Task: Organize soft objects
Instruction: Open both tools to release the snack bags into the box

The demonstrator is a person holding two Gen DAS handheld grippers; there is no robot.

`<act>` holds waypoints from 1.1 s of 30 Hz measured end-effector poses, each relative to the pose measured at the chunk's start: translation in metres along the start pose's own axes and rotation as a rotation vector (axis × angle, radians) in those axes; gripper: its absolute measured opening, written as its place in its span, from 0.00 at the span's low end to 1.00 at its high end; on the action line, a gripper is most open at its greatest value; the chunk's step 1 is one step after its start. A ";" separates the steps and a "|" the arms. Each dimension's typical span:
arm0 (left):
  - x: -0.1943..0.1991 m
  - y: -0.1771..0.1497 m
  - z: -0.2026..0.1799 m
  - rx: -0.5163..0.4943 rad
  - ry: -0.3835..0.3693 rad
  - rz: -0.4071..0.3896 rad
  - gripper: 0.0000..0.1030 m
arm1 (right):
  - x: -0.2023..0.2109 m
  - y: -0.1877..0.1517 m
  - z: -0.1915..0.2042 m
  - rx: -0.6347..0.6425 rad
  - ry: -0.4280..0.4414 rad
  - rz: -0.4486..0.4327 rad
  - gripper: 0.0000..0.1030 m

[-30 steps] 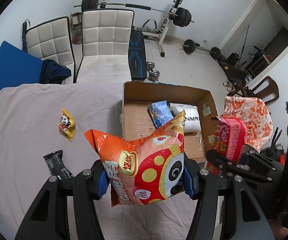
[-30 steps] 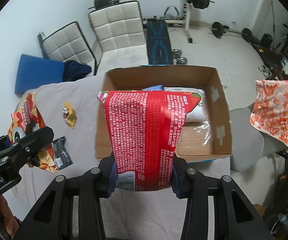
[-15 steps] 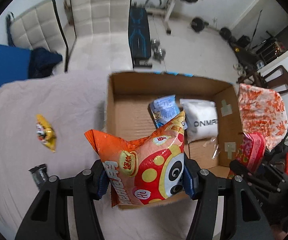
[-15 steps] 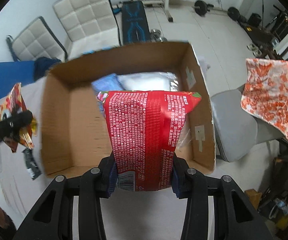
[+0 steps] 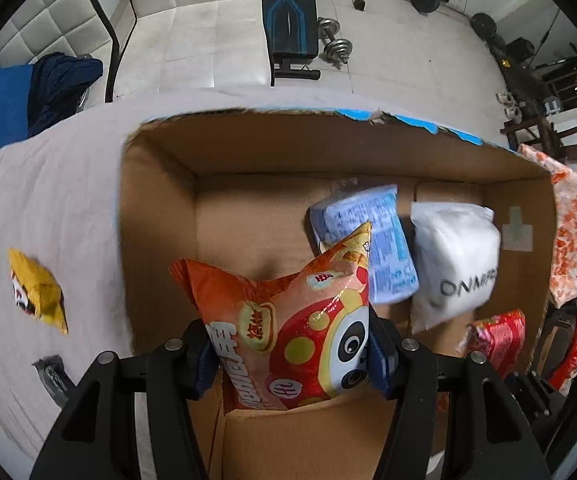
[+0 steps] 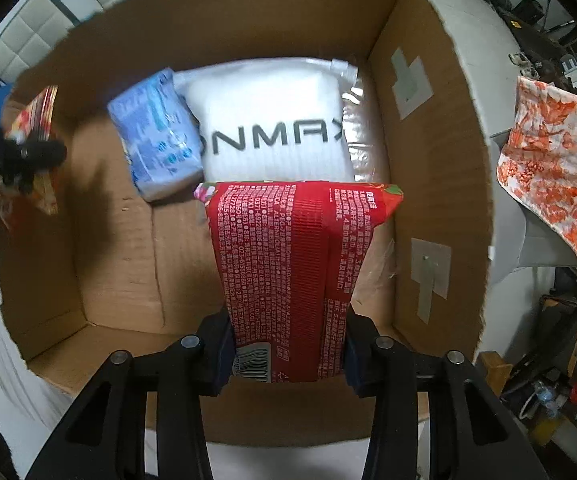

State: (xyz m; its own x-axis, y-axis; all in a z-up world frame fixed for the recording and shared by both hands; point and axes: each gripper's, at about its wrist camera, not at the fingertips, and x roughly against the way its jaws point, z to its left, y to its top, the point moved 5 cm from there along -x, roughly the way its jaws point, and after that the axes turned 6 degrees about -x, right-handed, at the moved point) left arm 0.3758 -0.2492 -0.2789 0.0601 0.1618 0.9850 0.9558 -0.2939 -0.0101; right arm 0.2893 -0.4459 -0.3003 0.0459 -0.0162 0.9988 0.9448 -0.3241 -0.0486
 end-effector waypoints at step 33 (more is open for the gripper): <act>0.031 -0.022 -0.014 -0.028 0.009 -0.050 0.98 | 0.020 0.012 0.009 -0.012 0.029 -0.045 1.00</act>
State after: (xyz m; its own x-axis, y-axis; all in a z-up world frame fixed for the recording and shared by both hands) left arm 0.3526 -0.2510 -0.2462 0.0097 0.1690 0.9856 0.9490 -0.3121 0.0442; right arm 0.3045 -0.4420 -0.2813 -0.0067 -0.0289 0.9996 0.9417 -0.3363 -0.0034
